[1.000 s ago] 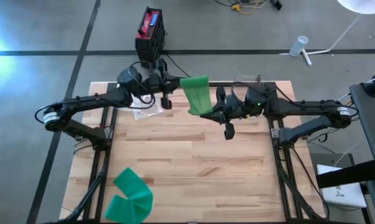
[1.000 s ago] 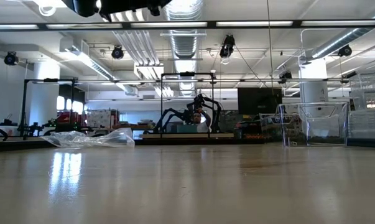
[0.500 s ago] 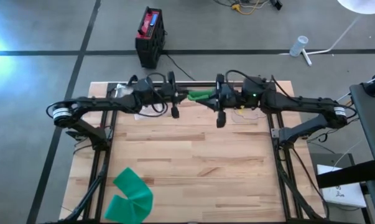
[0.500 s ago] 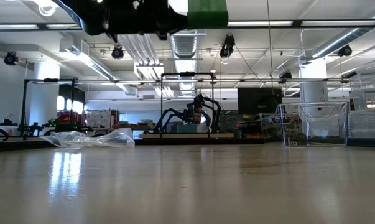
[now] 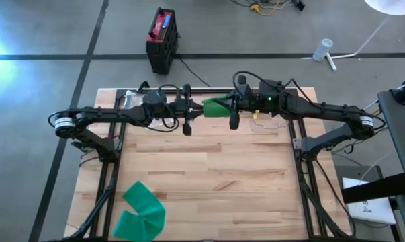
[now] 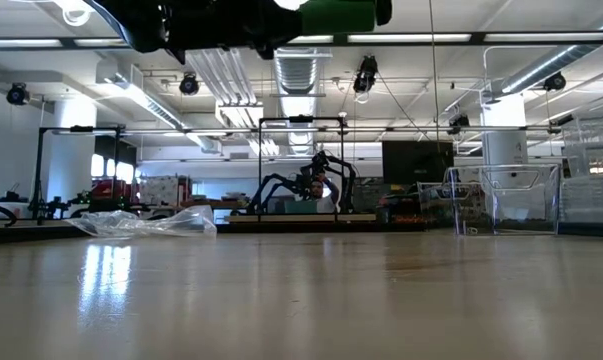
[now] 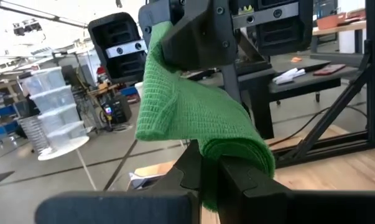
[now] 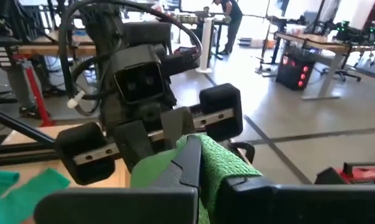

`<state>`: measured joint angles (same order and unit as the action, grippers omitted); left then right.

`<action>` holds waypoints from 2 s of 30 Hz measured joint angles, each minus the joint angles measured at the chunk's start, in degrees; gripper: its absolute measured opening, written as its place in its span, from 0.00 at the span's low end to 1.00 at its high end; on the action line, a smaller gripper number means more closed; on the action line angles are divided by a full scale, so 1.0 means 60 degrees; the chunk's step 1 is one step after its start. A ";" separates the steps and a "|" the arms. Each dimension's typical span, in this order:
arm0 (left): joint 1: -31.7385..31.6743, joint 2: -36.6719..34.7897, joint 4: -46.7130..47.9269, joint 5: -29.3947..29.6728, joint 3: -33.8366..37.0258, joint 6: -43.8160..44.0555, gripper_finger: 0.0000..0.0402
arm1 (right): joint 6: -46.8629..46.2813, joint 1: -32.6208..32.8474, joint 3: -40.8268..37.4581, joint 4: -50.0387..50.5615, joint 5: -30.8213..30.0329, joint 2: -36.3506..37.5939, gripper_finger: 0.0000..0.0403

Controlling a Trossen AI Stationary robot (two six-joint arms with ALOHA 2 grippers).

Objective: Roll bandage
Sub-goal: Roll the green bandage

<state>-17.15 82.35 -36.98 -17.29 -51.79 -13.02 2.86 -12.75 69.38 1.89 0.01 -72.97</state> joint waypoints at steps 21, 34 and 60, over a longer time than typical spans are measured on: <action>0.0151 -0.0025 0.0390 -0.0453 -0.0004 -0.0428 0.02 | -0.0429 0.0021 -0.0059 0.0192 -0.0765 0.0328 0.00; 0.0240 -0.0036 0.0416 -0.0551 -0.0160 -0.0004 0.02 | -0.1313 0.0023 -0.0068 0.1448 -0.0637 0.0069 0.16; 0.0527 -0.0065 0.0590 -0.0971 -0.0168 -0.3594 0.02 | 0.0156 0.0304 0.0124 0.1964 0.1319 0.0973 0.57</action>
<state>-13.99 81.96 -33.43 -23.12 -52.80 -34.58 3.79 -10.93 70.13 13.68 7.92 -67.13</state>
